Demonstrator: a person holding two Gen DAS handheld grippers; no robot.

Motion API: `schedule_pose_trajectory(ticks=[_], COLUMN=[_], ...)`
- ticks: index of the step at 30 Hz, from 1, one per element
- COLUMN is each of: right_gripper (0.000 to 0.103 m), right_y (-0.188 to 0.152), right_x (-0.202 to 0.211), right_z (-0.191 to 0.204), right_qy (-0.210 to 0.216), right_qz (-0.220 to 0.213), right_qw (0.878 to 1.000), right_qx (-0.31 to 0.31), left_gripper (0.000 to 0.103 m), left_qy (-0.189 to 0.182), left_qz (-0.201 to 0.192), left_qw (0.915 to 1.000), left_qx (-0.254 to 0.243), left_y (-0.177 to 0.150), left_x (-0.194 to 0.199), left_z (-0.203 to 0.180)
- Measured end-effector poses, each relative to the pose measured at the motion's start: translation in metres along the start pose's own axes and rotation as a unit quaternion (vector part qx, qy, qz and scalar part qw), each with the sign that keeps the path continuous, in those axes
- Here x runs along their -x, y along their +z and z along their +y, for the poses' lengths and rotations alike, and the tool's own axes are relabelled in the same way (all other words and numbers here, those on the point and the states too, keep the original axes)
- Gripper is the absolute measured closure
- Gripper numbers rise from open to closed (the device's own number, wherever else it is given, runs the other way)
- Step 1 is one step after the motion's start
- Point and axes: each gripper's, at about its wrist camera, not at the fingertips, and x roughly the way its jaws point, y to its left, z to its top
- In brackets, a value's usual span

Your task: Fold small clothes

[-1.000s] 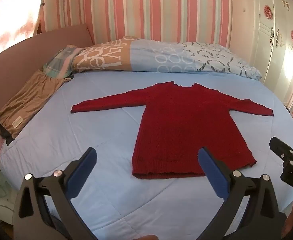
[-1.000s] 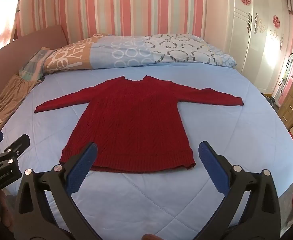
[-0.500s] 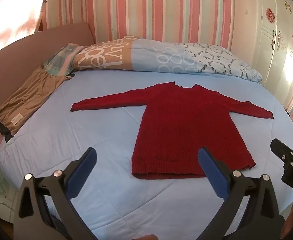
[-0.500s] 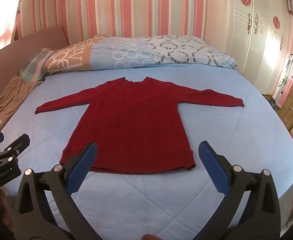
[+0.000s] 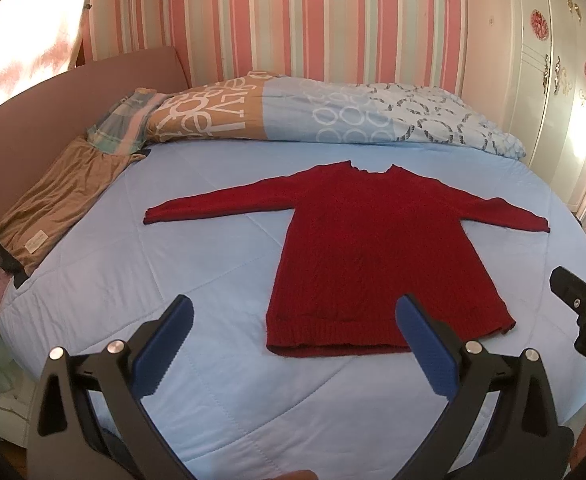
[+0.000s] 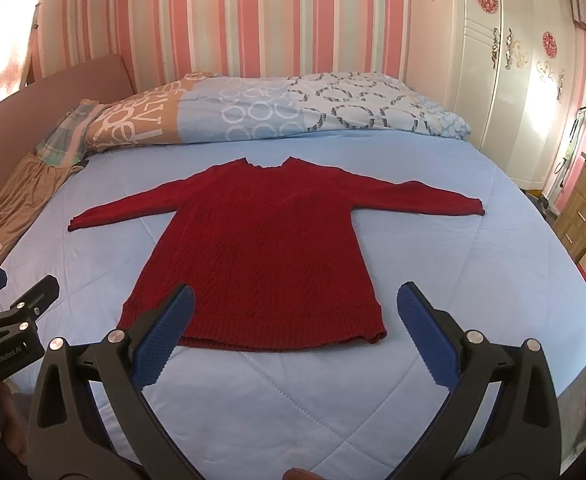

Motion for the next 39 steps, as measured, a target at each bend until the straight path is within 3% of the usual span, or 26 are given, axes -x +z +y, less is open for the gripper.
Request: schedule_pose_trajectory(ticks=[26, 39], right_gripper=[0.003, 0.003], right_y=[-0.003, -0.002], right_x=[-0.007, -0.009], right_z=[-0.013, -0.045], right_qy=[-0.012, -0.042], right_qz=[0.006, 0.000], right_qw=[1.000, 0.999], right_qx=[0.004, -0.006], left_gripper=[0.002, 0.002], left_qy=[-0.041, -0.025], left_qz=[0.011, 0.015], left_qw=[0.9991, 0.9996], left_qx=[0.008, -0.005], left_y=[-0.003, 0.001], left_x=[-0.004, -0.013], left_z=[0.000, -0.018])
